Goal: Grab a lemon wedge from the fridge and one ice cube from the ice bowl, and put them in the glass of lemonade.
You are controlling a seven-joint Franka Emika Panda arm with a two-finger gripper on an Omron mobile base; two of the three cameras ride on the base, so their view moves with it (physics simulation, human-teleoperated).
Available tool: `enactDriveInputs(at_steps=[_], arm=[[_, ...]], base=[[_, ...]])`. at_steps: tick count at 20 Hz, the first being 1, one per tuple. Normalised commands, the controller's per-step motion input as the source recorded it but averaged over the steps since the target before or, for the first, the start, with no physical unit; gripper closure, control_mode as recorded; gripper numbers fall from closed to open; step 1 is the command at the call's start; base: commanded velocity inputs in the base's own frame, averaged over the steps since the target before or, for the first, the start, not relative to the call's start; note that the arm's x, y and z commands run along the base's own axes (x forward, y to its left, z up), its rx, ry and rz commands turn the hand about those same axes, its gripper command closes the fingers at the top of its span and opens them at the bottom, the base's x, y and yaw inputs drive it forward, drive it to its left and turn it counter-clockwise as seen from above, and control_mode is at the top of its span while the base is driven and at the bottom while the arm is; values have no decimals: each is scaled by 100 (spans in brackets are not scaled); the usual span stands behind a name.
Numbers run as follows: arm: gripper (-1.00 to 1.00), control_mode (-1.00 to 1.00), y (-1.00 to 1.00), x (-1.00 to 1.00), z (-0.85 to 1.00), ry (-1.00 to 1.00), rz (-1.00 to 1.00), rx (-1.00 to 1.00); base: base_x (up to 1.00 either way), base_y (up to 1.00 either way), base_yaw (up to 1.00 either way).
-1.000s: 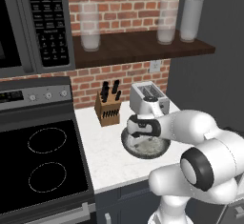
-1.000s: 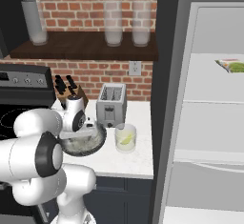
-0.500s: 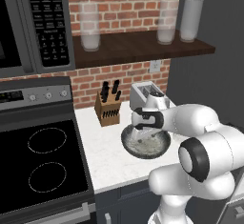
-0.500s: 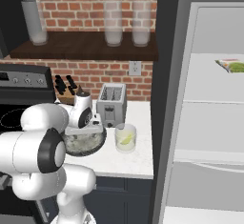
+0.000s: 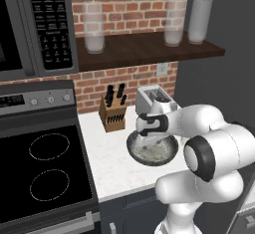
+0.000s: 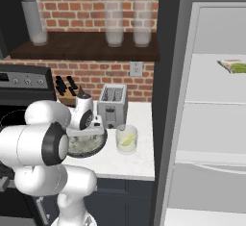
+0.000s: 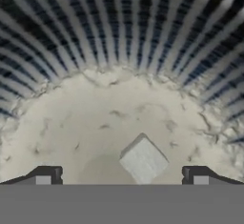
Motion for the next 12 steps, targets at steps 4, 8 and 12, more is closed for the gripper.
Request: enactDriveInputs(at_steps=[4,8,12], arm=[[-100,-100,13,0,-10,0,0,1],[-100,-100,5,0,-28,0,0,3],[-100,-100,1,0,-20,0,0,1]], base=[[0,0,0],[0,0,0],[0,0,0]])
